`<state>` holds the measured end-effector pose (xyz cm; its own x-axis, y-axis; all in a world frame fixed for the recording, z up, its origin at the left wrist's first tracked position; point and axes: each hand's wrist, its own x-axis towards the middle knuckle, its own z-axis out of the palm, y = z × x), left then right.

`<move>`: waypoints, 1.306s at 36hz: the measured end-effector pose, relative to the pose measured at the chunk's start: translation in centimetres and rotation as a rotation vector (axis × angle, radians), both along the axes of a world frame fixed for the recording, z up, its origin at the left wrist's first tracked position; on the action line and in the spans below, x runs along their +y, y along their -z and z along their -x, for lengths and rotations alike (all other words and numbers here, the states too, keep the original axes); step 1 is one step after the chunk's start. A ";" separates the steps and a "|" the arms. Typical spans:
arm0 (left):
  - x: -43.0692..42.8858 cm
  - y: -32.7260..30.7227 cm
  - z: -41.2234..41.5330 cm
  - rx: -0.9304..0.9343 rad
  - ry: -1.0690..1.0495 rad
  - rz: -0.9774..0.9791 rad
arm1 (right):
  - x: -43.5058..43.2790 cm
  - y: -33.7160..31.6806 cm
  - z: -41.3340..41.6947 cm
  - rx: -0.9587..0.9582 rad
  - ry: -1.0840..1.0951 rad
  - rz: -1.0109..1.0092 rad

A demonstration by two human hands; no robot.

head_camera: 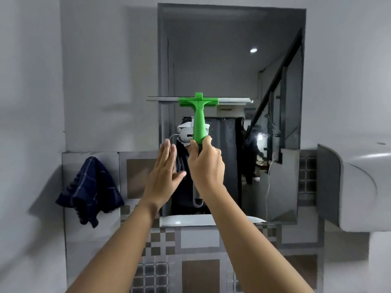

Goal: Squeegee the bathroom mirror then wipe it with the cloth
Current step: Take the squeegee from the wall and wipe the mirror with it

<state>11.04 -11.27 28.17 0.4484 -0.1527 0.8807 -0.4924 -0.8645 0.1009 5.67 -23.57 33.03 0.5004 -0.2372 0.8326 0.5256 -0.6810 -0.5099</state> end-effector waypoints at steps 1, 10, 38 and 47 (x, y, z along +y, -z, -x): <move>0.1 0.0 0.0 -0.003 0.008 -0.012 | -0.1 -0.1 0.0 0.000 0.011 0.029; -0.1 1.4 -0.3 -0.038 -0.043 0.013 | -3.9 -0.6 0.4 -0.041 0.087 0.356; -2.0 4.7 -1.1 -0.011 -0.074 0.166 | -18.6 -5.1 -0.7 -0.154 0.297 0.772; -1.8 4.6 -1.1 0.006 -0.072 0.154 | -22.8 -1.6 1.7 -0.010 0.389 0.614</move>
